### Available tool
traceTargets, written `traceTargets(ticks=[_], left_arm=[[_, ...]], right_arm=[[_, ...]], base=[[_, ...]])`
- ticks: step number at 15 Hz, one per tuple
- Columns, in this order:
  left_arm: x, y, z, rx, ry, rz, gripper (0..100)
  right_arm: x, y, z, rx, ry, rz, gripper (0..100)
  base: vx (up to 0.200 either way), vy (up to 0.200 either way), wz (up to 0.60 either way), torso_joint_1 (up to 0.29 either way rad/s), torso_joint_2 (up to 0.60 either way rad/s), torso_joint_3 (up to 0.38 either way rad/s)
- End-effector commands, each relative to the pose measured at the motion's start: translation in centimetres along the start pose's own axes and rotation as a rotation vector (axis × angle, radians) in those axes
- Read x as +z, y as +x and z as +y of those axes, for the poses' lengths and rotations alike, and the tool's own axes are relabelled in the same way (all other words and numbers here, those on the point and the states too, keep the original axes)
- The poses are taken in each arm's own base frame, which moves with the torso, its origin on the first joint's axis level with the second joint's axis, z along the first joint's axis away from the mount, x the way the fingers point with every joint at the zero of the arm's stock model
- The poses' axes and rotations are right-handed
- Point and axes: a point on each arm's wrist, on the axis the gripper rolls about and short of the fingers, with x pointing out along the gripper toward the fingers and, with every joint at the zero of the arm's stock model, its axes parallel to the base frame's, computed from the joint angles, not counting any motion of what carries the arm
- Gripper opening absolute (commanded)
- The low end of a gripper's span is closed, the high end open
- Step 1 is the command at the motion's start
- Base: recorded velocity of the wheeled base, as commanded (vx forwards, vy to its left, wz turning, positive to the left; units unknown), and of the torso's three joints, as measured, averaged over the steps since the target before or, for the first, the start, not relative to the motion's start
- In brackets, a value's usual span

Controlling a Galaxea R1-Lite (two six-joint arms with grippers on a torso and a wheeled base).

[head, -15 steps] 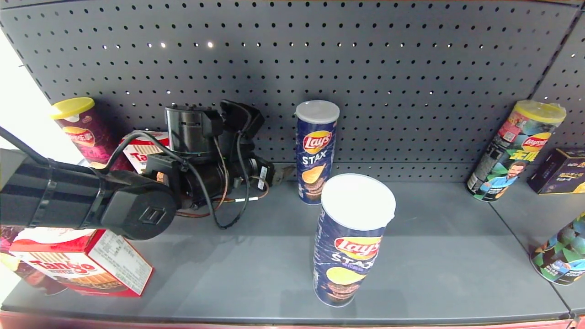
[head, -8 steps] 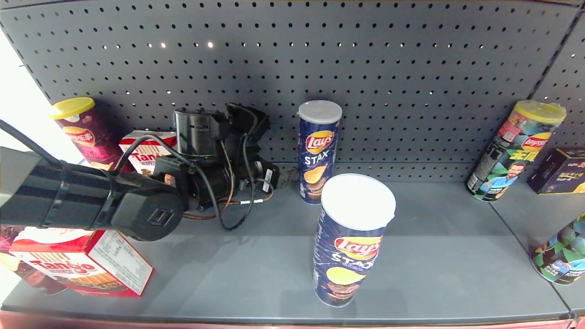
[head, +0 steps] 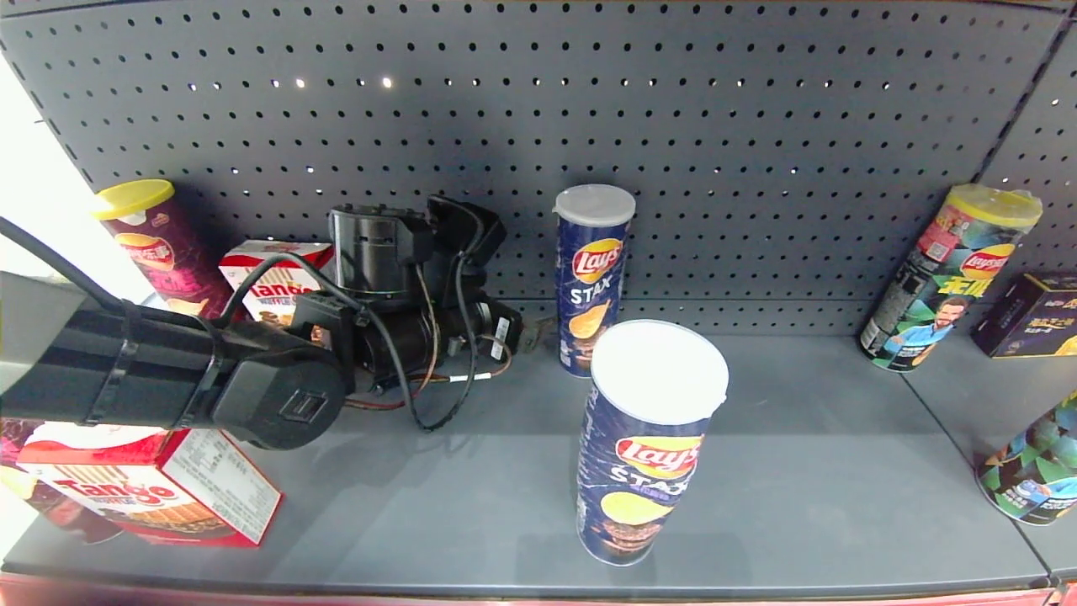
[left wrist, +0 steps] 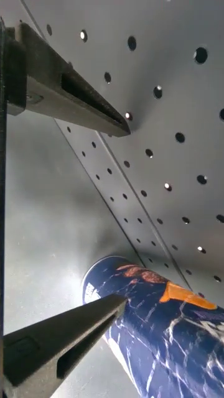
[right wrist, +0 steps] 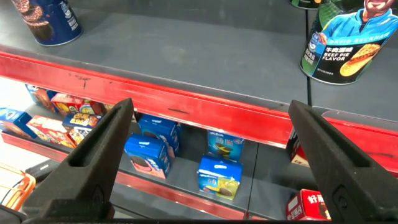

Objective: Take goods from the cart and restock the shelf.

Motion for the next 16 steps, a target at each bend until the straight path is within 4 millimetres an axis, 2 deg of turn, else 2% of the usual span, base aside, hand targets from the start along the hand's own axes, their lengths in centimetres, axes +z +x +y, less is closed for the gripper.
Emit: traceTargets(ticks=[1,2,3,5,8,10,12,16], left_arm=[[0.0,-0.1,0.0,0.001,0.002,0.0,100],[0.2,-0.3,0.2,0.006,0.005,-0.007,100],[1.9,-1.5,0.5,0.018,0.003,-0.058,100],[3.7,-3.4,0.8,0.028,0.006,-0.111,100],[7.6,-8.7,0.0,0.047,0.009,-0.252,100],[8.7,-11.9,0.2,0.094,0.001,-0.308,100],[7.7,-16.9,0.0,0.078,0.006,-0.331,100],[3.1,-25.5,-1.3,0.037,0.004,-0.37,100]], right_arm=[[0.0,0.0,0.0,0.001,-0.001,0.001,100],[0.0,0.0,0.0,0.001,-0.001,0.001,100],[0.0,0.0,0.0,0.001,-0.001,0.001,100],[0.0,0.0,0.0,0.001,-0.001,0.001,100],[0.0,0.0,0.0,0.001,-0.001,0.001,100],[0.0,0.0,0.0,-0.001,-0.001,0.001,100],[0.0,0.0,0.0,0.001,-0.001,0.001,100],[0.0,0.0,0.0,0.001,-0.001,0.001,100]], base=[[0.0,0.0,0.0,0.0,0.0,0.0],[0.0,0.0,0.0,0.0,0.0,0.0],[0.0,0.0,0.0,0.0,0.0,0.0],[0.0,0.0,0.0,0.0,0.0,0.0],[0.0,0.0,0.0,0.0,0.0,0.0],[0.0,0.0,0.0,0.0,0.0,0.0],[0.0,0.0,0.0,0.0,0.0,0.0],[0.0,0.0,0.0,0.0,0.0,0.0]])
